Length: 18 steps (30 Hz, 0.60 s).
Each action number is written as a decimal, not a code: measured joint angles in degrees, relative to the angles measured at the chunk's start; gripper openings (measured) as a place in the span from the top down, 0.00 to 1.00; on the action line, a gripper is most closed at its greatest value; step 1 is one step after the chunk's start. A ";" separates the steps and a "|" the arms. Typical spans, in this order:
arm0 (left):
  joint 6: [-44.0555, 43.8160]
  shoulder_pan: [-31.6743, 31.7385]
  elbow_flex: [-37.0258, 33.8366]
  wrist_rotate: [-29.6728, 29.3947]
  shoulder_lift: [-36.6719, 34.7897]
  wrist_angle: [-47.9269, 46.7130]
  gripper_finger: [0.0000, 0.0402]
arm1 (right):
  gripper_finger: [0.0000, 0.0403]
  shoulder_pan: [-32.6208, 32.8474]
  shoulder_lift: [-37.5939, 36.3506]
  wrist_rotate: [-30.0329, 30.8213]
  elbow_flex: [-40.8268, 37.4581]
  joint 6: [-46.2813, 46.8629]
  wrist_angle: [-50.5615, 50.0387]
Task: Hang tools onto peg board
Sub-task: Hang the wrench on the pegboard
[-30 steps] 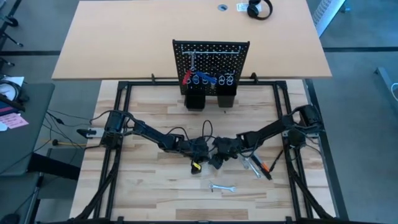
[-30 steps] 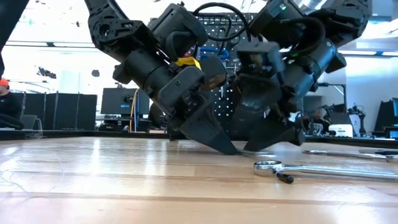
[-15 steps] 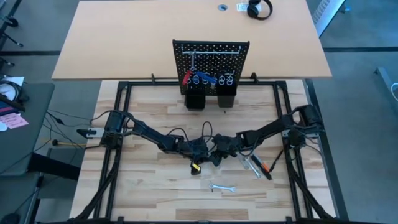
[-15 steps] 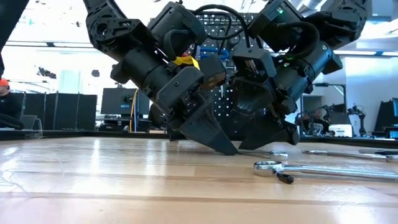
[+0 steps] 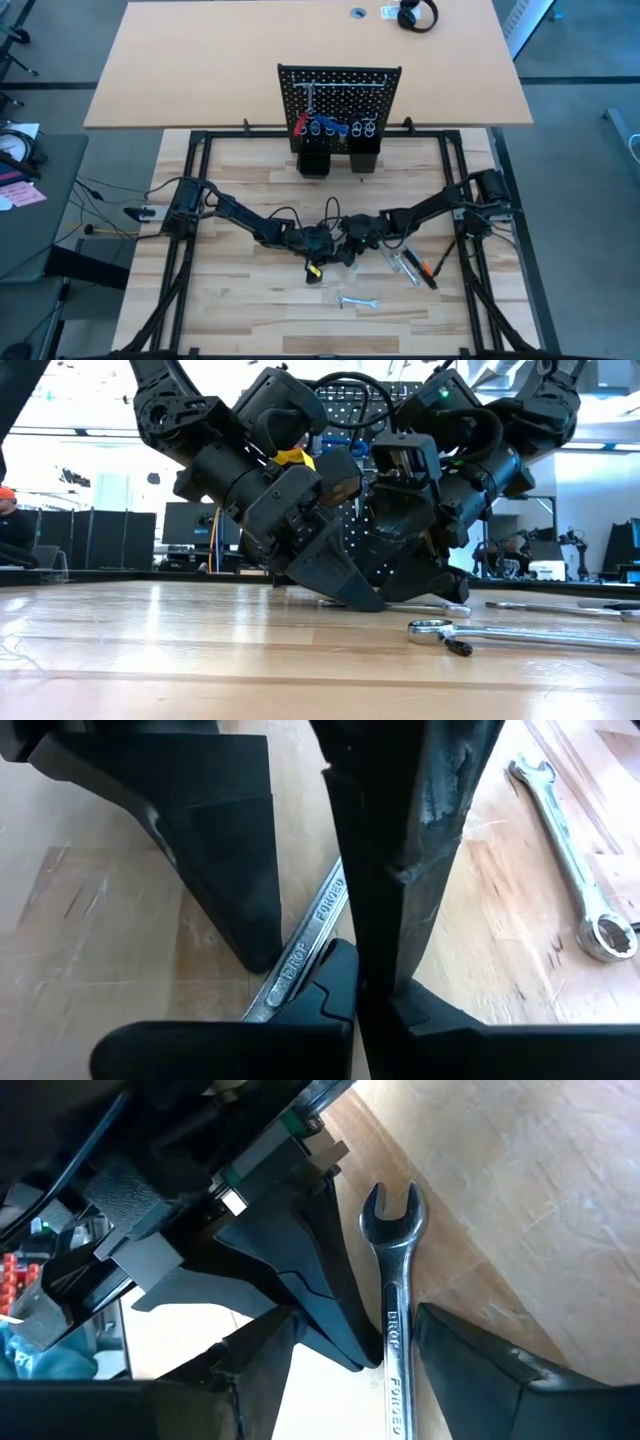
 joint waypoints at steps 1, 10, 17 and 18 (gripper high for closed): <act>-0.02 0.02 0.04 -0.04 0.00 0.02 1.00 | 0.44 0.00 -0.37 -0.43 0.00 0.02 -0.18; -0.93 -0.11 0.15 -0.92 0.30 0.28 1.00 | 0.50 -1.54 -4.09 -4.06 0.13 0.05 -3.90; -1.12 -0.15 0.24 -1.20 0.68 0.33 1.00 | 0.48 -2.36 -6.16 -4.55 0.52 -1.27 -6.01; -1.14 -0.15 0.24 -1.22 0.68 0.33 1.00 | 0.47 -2.40 -6.16 -5.01 0.52 -1.37 -6.05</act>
